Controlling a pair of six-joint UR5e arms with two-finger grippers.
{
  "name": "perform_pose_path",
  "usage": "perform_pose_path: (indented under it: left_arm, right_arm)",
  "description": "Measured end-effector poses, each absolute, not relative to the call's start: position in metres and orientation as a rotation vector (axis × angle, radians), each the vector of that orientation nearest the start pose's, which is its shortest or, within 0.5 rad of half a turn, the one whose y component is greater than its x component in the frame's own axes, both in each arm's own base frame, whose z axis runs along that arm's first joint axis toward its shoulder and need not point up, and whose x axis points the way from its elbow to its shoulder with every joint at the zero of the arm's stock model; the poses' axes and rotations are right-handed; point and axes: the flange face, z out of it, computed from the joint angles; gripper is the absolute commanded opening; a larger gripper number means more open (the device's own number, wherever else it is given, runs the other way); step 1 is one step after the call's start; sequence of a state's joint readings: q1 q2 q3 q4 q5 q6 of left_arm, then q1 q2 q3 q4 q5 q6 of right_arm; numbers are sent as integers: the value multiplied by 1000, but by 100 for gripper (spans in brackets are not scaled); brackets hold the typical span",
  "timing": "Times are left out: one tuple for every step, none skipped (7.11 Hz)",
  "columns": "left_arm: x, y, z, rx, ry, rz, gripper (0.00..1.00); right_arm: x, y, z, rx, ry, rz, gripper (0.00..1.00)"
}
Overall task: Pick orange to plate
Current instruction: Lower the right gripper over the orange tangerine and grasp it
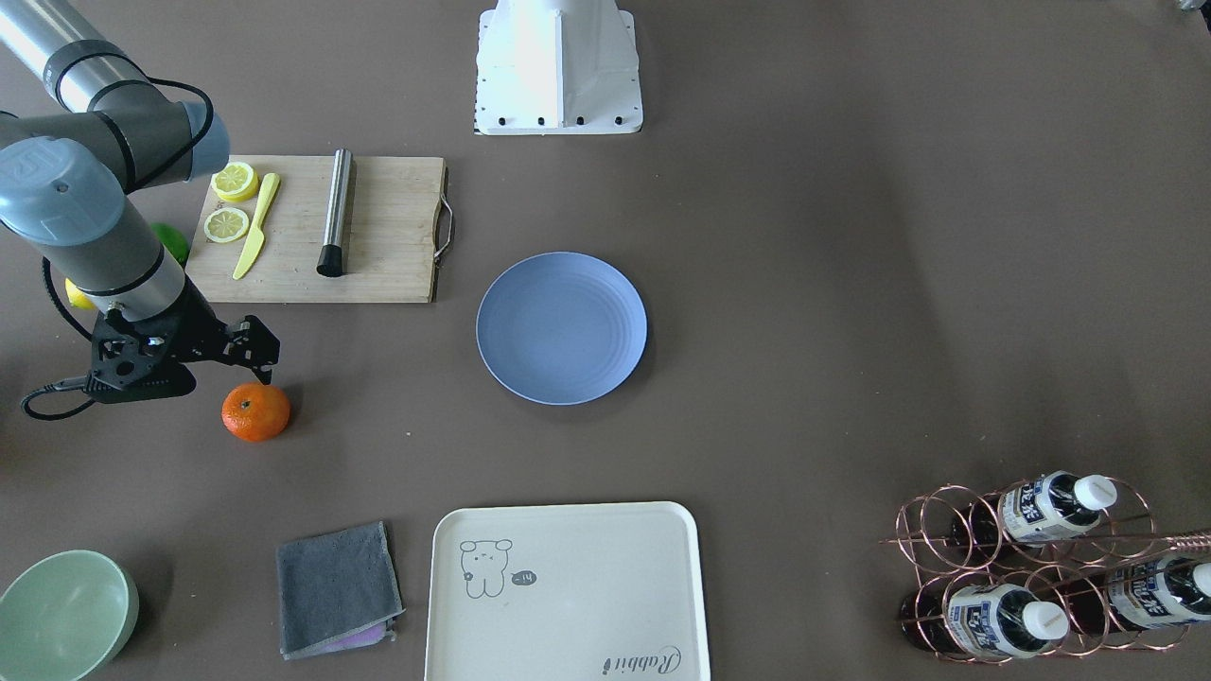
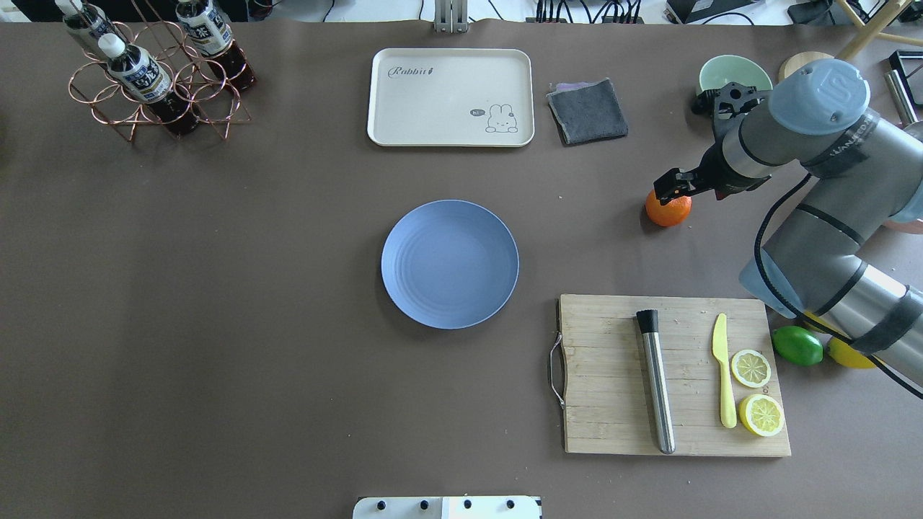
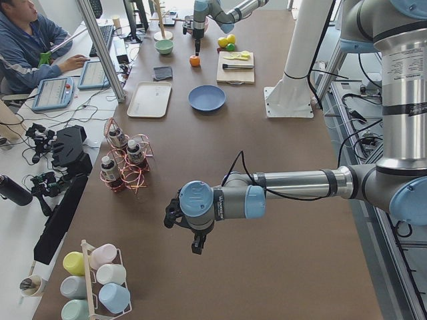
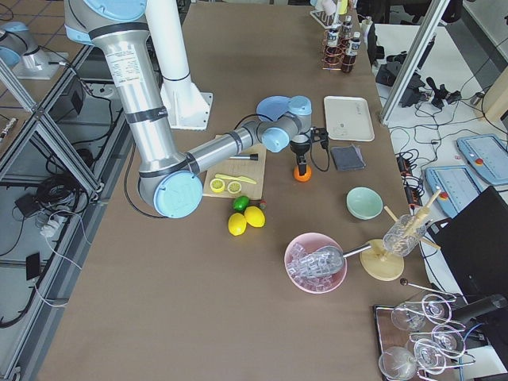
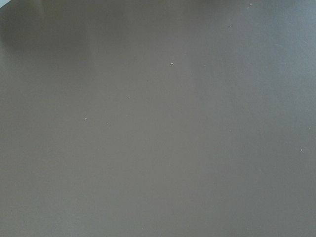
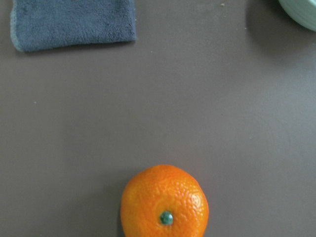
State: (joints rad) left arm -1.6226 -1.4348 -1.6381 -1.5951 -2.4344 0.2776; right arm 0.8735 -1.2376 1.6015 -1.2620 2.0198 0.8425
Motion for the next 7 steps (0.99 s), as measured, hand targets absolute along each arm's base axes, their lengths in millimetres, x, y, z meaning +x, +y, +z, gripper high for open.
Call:
perform_pose_path:
  left_arm:
    - [-79,-427,680,105,859,196,98]
    - [-78,-427,680,104,860,197,98]
    - [-78,-426,681,103,860,197,98]
    - [-78,-425,681,102,860,198,98]
    - [-78,-425,682,101,860,197,98]
    - [-78,-425,682,102,860,198,98]
    - [-78,-425,682,101,860,198,98]
  right_arm:
    - [-354,-558,436,173,-777,-5,100]
    - [-361,-562,437,172,-781,-6,100]
    - [-367,-561,439,167,-780,-11,100]
    - [-374,-559,443,158,-776,-18,100]
    - [-379,-557,448,150,-770,-24,100]
    - [-383,-556,452,142,-764,-27,100]
    - [-385,-556,456,137,-759,-29,100]
